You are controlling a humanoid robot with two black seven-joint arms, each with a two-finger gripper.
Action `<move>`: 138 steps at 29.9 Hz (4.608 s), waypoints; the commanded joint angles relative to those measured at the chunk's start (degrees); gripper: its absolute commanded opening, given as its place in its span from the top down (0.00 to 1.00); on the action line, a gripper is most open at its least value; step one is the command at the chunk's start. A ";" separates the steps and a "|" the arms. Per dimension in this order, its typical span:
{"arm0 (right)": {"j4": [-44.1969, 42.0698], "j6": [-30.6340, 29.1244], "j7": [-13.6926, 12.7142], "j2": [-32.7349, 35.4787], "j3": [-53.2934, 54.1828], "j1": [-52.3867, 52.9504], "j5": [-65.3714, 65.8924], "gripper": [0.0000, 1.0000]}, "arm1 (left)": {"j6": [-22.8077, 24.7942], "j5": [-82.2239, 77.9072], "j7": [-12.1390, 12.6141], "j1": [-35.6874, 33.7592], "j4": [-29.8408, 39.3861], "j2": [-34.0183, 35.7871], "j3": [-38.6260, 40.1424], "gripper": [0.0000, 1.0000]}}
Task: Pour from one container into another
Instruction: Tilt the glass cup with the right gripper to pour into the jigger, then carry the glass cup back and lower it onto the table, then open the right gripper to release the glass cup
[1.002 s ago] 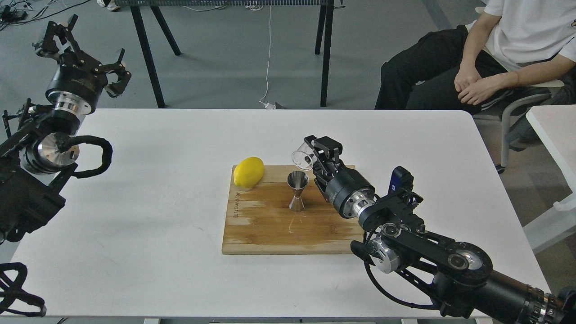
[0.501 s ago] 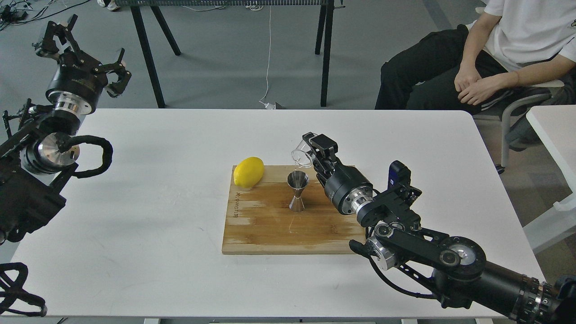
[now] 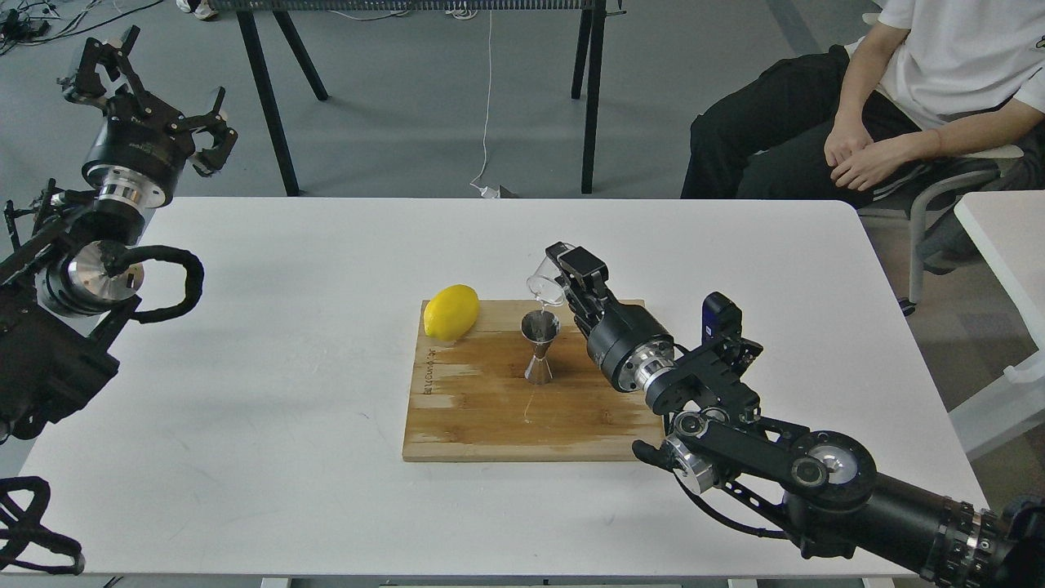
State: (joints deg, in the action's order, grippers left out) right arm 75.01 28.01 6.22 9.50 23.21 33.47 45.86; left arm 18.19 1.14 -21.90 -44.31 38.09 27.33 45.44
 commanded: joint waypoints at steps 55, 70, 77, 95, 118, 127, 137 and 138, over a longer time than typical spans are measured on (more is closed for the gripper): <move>-4.88 -0.01 8.72 1.66 -6.25 1.68 11.09 0.66 | -0.17 0.00 -0.08 0.18 0.05 0.00 0.00 0.00; 5.58 -0.01 6.79 7.63 -0.20 0.63 -10.07 0.66 | -0.08 0.00 -0.08 0.18 0.05 -0.17 0.08 0.00; 5.76 -0.01 6.79 7.64 10.87 -5.25 -30.45 0.67 | -0.35 0.09 -0.16 0.18 0.31 -0.26 0.08 0.00; 1.02 -9.80 -3.04 1.05 48.06 -24.32 -63.00 0.65 | -2.72 0.00 -0.78 -0.17 1.55 -3.16 -0.18 0.00; -21.75 -23.44 -9.82 -3.26 53.61 -23.19 -65.64 0.62 | -2.72 0.00 -0.87 -0.34 1.46 -4.39 -0.27 0.00; -21.66 -23.35 -9.73 -3.26 53.61 -23.10 -65.73 0.46 | -2.72 0.00 -0.87 -0.43 1.46 -4.13 -0.09 0.00; -19.74 -23.52 -9.73 -3.00 53.69 -23.80 -65.73 0.01 | -2.63 0.00 -0.87 -0.43 1.46 -3.95 0.00 0.00; -18.68 -23.61 -9.73 -2.83 53.69 -24.06 -65.73 0.01 | -2.63 0.00 -0.87 -0.34 1.46 -3.95 0.00 0.00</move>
State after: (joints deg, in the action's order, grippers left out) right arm 54.31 4.65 -3.51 6.27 76.83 9.90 -19.87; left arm 15.55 1.14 -22.77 -44.73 39.55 23.30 45.41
